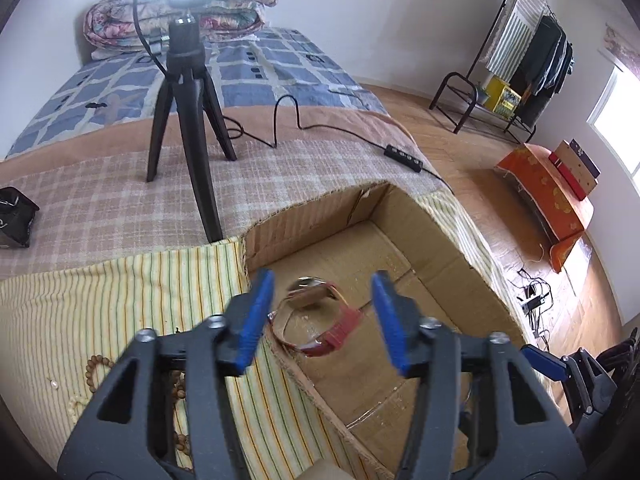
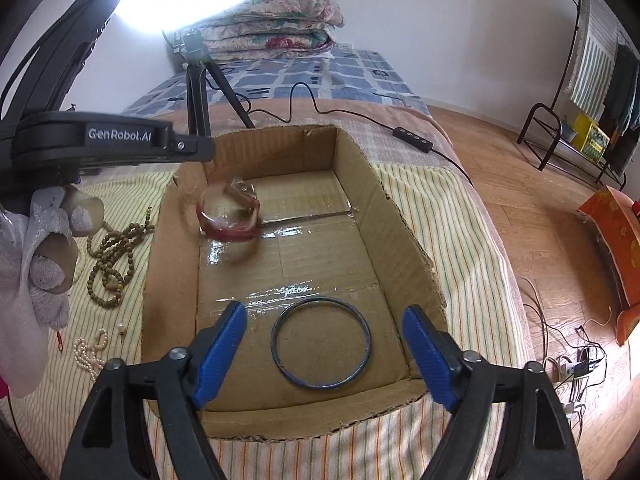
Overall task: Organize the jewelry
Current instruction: 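Carry the watch and bangle into the box and open both tools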
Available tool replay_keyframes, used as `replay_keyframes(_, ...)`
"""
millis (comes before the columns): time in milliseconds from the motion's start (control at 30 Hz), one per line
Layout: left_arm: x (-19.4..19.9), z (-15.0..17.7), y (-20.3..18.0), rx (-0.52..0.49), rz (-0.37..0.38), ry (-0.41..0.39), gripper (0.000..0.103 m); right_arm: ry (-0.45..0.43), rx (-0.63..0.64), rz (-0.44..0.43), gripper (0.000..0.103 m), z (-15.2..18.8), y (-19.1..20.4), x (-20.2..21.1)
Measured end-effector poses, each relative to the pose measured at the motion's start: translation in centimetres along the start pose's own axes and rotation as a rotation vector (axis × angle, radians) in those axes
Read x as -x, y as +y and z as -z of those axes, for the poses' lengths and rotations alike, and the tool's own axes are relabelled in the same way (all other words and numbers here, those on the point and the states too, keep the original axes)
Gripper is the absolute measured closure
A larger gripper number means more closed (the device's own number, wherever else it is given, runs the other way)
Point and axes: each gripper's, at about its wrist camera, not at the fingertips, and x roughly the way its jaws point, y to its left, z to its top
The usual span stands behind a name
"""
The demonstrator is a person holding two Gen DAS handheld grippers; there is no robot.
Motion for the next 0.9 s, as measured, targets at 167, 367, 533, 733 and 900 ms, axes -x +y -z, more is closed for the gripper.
replay_keyframes(167,1.3,-0.2,-0.5,-0.030,-0.011,-0.028,0.048,-0.007,0.002,-0.005,0.014,-0.1,0.3,0.5)
replay_keyframes(367,2.6,-0.2,-0.6,-0.040,-0.022,-0.035,0.048,-0.022,0.001,-0.002,0.014,-0.3,0.5,1.3)
replay_keyframes(533,4.1,-0.1,-0.7,-0.046,-0.030,-0.047,0.048,-0.029,-0.002,0.005,0.013,-0.2,0.6,2.1)
replay_keyframes(733,6.2,0.1,-0.7,-0.052,-0.037,-0.065,0.048,-0.048,0.000,0.007,0.013,-0.1,1.1,3.7)
replay_keyframes(900,7.9,0.2,-0.7,-0.064,-0.045,-0.086,0.048,-0.058,0.005,0.007,0.013,0.0,1.6,4.9)
